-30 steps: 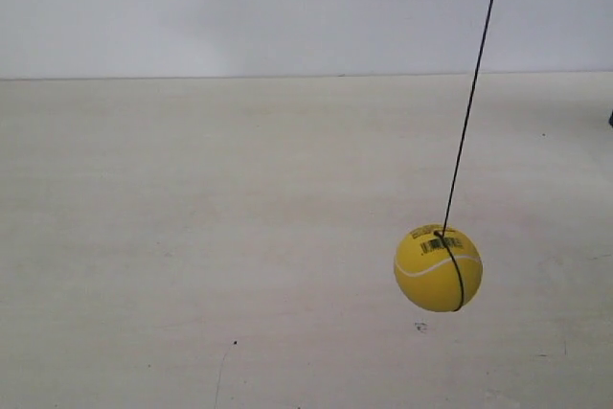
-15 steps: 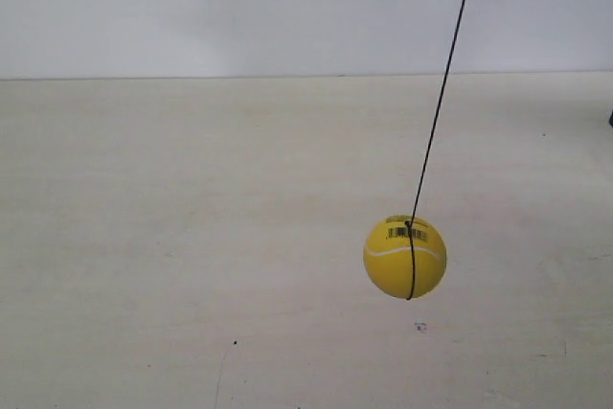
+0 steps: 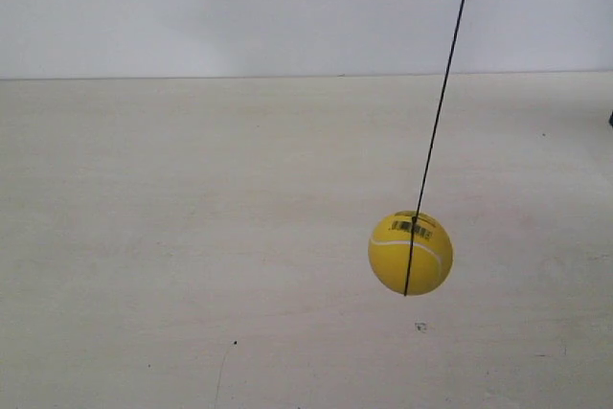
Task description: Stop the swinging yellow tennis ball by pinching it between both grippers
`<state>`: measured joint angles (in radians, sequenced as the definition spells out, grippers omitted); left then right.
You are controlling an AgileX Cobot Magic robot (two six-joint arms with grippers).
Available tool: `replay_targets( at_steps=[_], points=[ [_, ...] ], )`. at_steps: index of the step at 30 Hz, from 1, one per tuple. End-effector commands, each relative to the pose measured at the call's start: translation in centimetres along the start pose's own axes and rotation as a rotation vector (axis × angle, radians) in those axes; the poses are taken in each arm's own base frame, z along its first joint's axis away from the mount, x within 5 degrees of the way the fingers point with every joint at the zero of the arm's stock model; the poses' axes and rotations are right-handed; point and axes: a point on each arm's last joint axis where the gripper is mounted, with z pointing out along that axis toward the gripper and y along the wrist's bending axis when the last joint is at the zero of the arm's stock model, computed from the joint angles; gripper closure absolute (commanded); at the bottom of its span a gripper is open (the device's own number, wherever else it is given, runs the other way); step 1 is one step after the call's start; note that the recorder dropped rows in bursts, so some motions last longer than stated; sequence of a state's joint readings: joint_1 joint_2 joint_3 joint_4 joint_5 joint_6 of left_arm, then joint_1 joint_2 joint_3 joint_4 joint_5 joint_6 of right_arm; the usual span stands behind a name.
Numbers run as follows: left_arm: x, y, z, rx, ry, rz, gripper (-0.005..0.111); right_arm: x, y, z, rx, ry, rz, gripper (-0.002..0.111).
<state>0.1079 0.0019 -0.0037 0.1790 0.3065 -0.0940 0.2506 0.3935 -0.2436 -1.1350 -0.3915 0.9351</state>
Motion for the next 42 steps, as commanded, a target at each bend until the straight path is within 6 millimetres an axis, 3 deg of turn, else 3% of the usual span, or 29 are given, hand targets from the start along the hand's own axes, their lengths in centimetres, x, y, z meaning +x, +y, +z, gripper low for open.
replay_targets(
  at_steps=[1, 11, 17, 27, 42],
  points=[
    [0.1, 0.0, 0.0, -0.001, 0.003, -0.001, 0.102, -0.1, 0.1, -0.2, 0.002, -0.013, 0.002, 0.108],
    [0.1, 0.0, 0.0, -0.001, 0.003, 0.004, 0.102, -2.4, 0.9, -3.9, 0.072, -0.238, -0.093, 0.108],
    [0.1, 0.0, 0.0, -0.001, 0.003, 0.004, 0.102, -3.1, 1.1, -5.7, 0.231, -0.313, -0.184, 0.108],
    [0.1, 0.0, 0.0, -0.001, 0.003, 0.003, 0.102, -3.1, 0.9, -5.6, 0.329, -0.290, -0.220, 0.108],
    [0.1, 0.0, 0.0, -0.001, 0.003, 0.003, 0.102, -3.1, 0.9, -5.6, 0.330, -0.291, -0.221, 0.108]
  ],
)
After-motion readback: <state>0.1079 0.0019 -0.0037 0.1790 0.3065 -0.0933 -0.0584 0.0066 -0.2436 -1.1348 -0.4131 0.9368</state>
